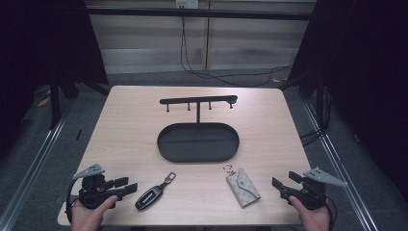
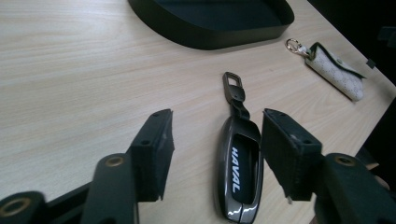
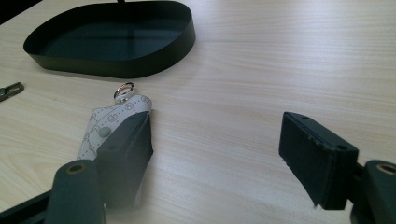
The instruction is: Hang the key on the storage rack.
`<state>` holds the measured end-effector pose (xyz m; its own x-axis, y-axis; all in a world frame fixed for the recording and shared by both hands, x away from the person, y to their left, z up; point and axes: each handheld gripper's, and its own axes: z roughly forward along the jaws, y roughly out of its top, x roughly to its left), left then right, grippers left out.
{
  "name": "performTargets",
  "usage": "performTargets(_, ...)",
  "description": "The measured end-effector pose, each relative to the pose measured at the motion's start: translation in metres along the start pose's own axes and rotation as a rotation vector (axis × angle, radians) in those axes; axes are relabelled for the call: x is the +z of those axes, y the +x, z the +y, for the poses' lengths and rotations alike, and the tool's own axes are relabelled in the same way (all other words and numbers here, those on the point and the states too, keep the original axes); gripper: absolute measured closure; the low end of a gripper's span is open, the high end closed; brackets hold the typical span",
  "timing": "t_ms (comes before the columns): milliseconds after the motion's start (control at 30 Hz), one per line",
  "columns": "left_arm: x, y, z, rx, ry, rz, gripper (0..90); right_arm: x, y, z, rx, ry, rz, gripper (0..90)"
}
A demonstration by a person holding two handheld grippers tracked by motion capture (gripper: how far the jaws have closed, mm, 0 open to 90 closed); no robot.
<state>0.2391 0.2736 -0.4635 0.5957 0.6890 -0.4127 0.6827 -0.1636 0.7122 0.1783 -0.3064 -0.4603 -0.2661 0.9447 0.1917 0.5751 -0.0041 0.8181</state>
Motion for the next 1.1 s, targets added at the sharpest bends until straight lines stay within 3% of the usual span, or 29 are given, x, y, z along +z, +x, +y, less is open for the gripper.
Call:
performTargets(100,0.001,0.000,0.001,0.002,0.010,-0.018,50.7,0.000,0.000,0.000,-0.001,-0.001,-0.001,25.6)
performTargets(200,0.002,-0.003,0.002,-0.002,0.038,0.025,51.7,0.002,0.001,0.000,-0.010,0.025,-0.009,25.4)
performTargets(400,0.001,-0.006,0.006,0.029,0.074,0.028,52.6,0.005,0.001,0.000,-0.013,0.047,-0.007,25.3)
performTargets(467,0.000,-0.006,0.009,0.029,0.098,0.057,49.0,0.006,0.001,0.000,-0.011,0.045,-0.002,25.3)
performTargets(533,-0.003,-0.007,0.013,0.017,0.093,0.050,50.9,0.006,0.000,0.000,-0.008,0.049,-0.002,25.3)
performTargets(633,-0.005,-0.010,0.019,0.027,0.128,0.043,52.7,0.006,0.001,-0.001,-0.007,0.047,-0.005,25.3)
performTargets(667,-0.003,-0.015,0.024,0.084,0.182,0.067,53.3,0.005,0.001,-0.001,-0.011,0.042,-0.007,25.3)
performTargets(700,-0.003,-0.015,0.024,0.084,0.182,0.067,51.8,0.005,0.001,-0.001,-0.011,0.042,-0.007,25.3)
performTargets(767,0.003,-0.021,0.031,0.134,0.228,0.087,47.7,0.005,0.001,-0.001,-0.010,0.044,-0.009,25.3)
performTargets(867,0.014,-0.029,0.043,0.168,0.262,0.079,48.0,0.008,0.002,-0.001,-0.019,0.058,-0.005,25.3)
performTargets(933,0.021,-0.035,0.051,0.189,0.284,0.095,47.9,0.008,0.002,0.000,-0.024,0.058,-0.003,25.3)
performTargets(1000,0.029,-0.040,0.061,0.207,0.347,0.068,47.6,0.007,0.003,0.000,-0.027,0.052,-0.002,25.4)
performTargets(1033,0.029,-0.040,0.061,0.207,0.347,0.068,48.2,0.007,0.003,0.000,-0.028,0.052,-0.003,25.3)
performTargets(1100,0.035,-0.044,0.069,0.225,0.401,0.060,50.1,0.009,0.003,0.000,-0.028,0.058,0.004,25.3)
